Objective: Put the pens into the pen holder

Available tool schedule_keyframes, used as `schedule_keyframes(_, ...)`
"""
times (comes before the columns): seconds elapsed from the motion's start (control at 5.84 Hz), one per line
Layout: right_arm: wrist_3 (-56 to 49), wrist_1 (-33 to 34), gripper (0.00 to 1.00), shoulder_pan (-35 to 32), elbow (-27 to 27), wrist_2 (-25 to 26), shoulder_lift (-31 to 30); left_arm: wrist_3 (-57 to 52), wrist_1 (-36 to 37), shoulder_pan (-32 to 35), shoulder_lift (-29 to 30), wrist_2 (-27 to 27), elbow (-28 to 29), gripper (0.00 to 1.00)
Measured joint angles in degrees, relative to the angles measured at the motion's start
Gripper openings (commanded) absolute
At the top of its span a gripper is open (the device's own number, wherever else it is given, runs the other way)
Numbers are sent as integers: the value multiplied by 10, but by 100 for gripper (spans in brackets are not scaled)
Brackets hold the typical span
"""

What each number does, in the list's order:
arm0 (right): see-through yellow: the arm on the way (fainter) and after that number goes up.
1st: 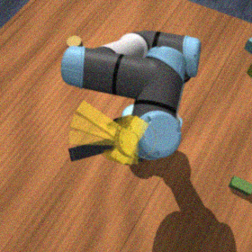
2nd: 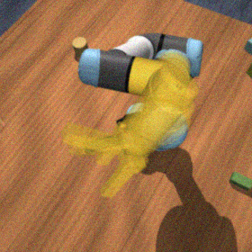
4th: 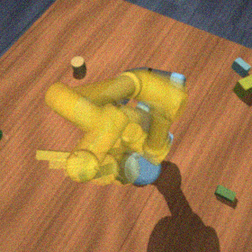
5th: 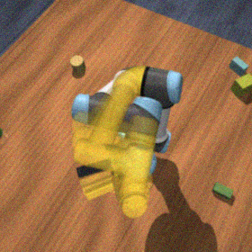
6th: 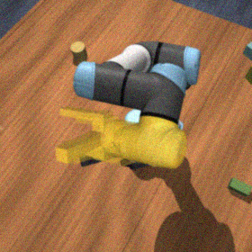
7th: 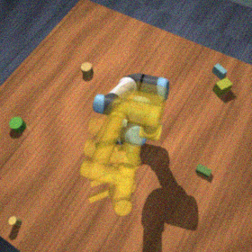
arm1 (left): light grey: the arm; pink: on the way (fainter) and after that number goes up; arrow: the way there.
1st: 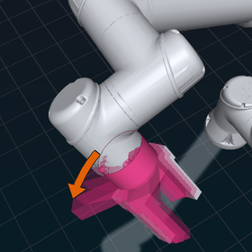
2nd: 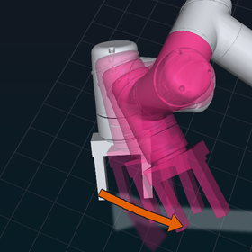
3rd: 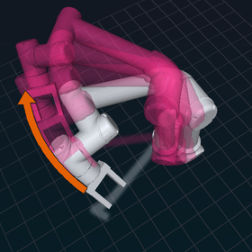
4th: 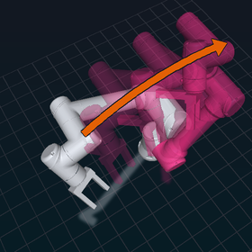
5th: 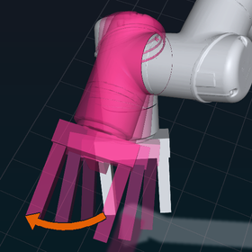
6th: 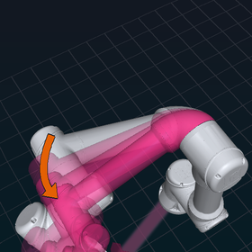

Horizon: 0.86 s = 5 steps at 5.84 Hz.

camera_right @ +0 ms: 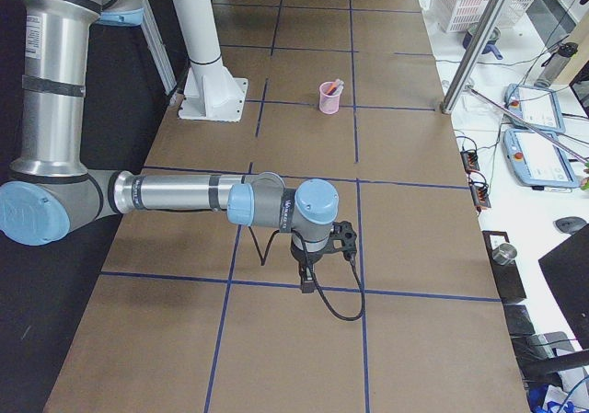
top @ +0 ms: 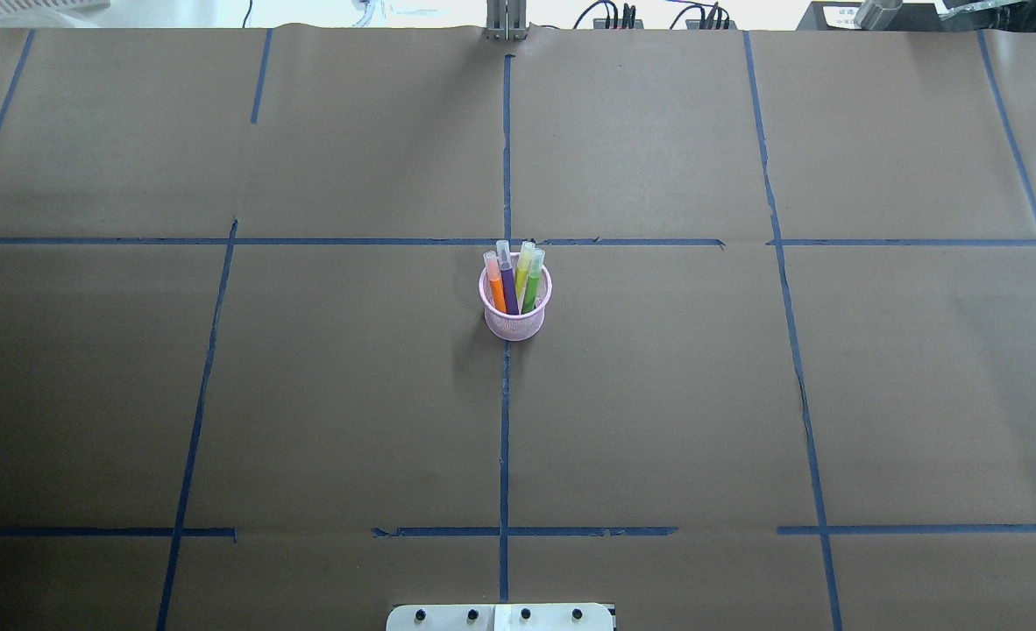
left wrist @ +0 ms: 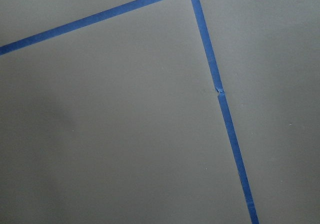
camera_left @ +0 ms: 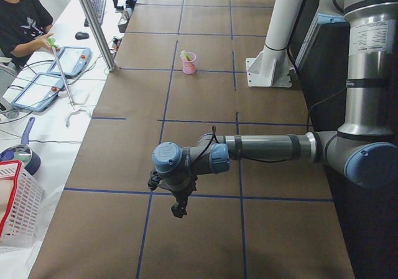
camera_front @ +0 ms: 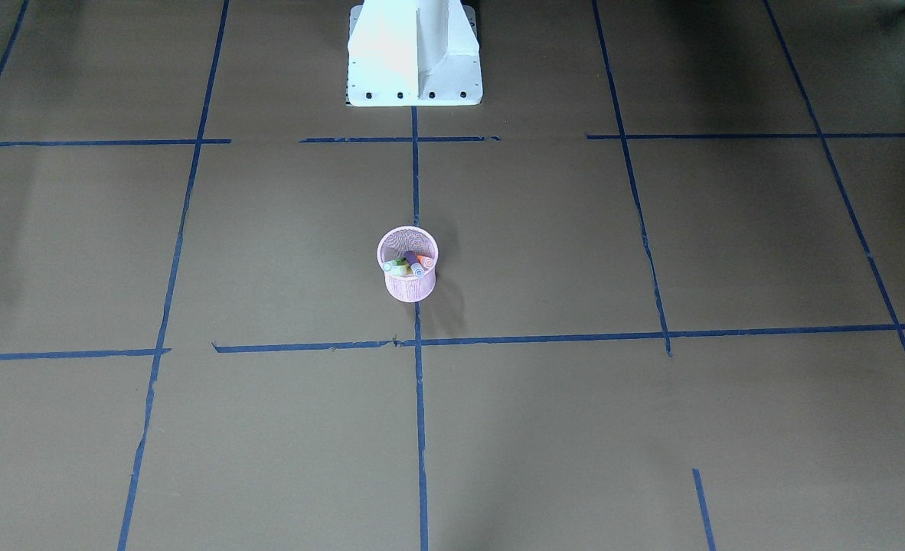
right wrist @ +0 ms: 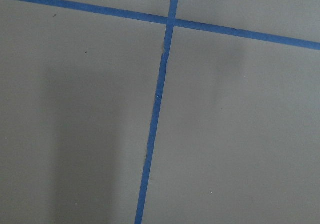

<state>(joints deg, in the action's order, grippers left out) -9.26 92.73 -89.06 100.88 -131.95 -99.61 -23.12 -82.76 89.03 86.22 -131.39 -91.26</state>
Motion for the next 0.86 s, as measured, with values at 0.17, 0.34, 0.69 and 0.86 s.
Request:
schedule_keyframes(0.17, 5, -34, 100, 1, -8, 0, -9, 0, 1, 0, 0, 0, 0, 100)
schedule_keyframes(0.34, 9, -46, 100, 1, -11, 0, -11, 0, 1, 0, 0, 0, 0, 100)
schedule_keyframes(0.69, 13, -48, 100, 2, -12, -4, -8, 0, 1, 0, 0, 0, -1, 100)
schedule_keyframes(0.86, 13, -49, 100, 2, -12, -4, -7, 0, 1, 0, 0, 0, -1, 100)
